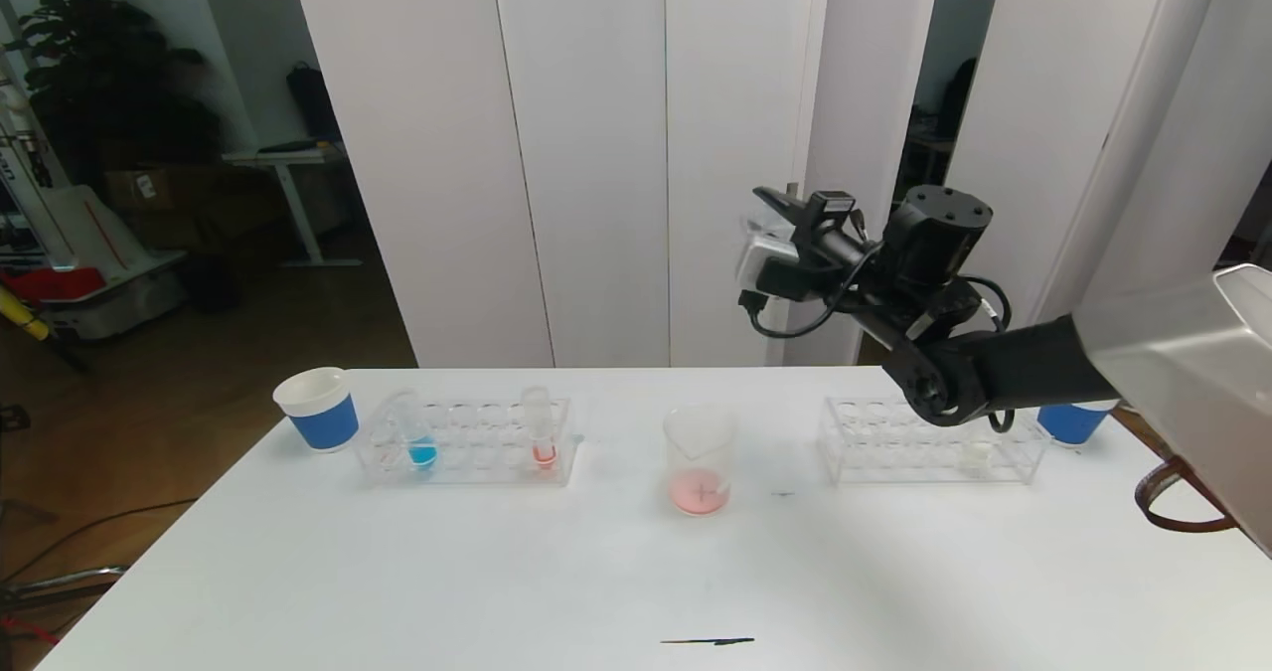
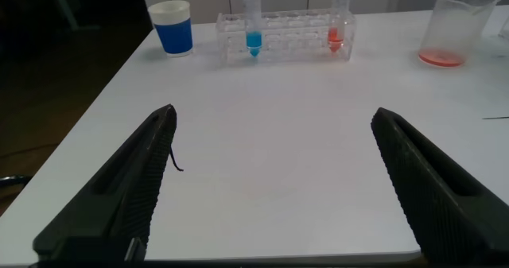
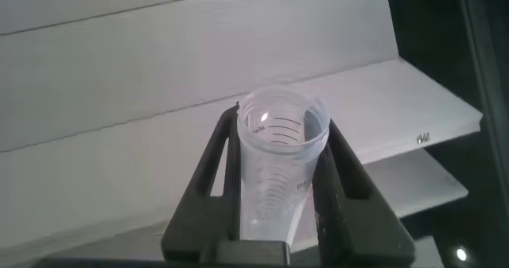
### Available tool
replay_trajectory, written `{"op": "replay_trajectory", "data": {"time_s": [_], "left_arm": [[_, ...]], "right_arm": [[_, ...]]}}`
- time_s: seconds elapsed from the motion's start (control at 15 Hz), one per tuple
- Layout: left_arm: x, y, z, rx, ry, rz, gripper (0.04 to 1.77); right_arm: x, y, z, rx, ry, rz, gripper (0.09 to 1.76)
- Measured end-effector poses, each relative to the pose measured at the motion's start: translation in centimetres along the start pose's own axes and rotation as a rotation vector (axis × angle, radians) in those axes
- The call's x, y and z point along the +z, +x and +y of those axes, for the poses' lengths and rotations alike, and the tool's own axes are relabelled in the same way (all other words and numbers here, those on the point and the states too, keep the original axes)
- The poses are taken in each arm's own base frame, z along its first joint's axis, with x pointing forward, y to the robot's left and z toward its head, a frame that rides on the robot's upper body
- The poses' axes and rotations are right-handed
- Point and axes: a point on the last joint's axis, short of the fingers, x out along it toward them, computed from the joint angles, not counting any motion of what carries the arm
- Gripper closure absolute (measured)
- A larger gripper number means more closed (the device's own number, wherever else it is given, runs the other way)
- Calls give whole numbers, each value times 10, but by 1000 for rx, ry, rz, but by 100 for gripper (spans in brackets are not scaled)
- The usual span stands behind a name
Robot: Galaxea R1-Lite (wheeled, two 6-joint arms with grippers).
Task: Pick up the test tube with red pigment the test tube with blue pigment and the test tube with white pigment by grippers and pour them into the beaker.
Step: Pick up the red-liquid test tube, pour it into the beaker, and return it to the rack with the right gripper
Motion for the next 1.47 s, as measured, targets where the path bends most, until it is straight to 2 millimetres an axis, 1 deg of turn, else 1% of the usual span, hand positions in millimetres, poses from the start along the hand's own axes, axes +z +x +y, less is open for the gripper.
{"op": "replay_trajectory", "data": {"time_s": [0.13, 0.33, 0.4, 0.6, 0.73, 0.93, 1.07, 1.27, 1.4, 1.47], "left_arm": [[0, 0, 0, 0, 0, 0, 6], [0, 0, 0, 0, 0, 0, 6], [0, 0, 0, 0, 0, 0, 6], [0, 0, 0, 0, 0, 0, 6], [0, 0, 0, 0, 0, 0, 6], [0, 0, 0, 0, 0, 0, 6], [0, 0, 0, 0, 0, 0, 6], [0, 0, 0, 0, 0, 0, 6], [0, 0, 0, 0, 0, 0, 6], [0, 0, 0, 0, 0, 0, 6]], "right_arm": [[10, 1, -10, -87, 209, 167, 127], [31, 4, -18, -204, 505, 276, 127], [35, 4, -19, -239, 597, 307, 127], [35, 1, -16, -324, 883, 457, 127], [33, -3, -16, -369, 1112, 539, 127], [26, -15, -21, -401, 1376, 664, 127], [22, -23, -29, -427, 1432, 690, 127], [15, -30, -39, -459, 1421, 702, 127], [-1, -38, -54, -504, 1372, 714, 127], [-12, -43, -63, -530, 1331, 726, 127]]}}
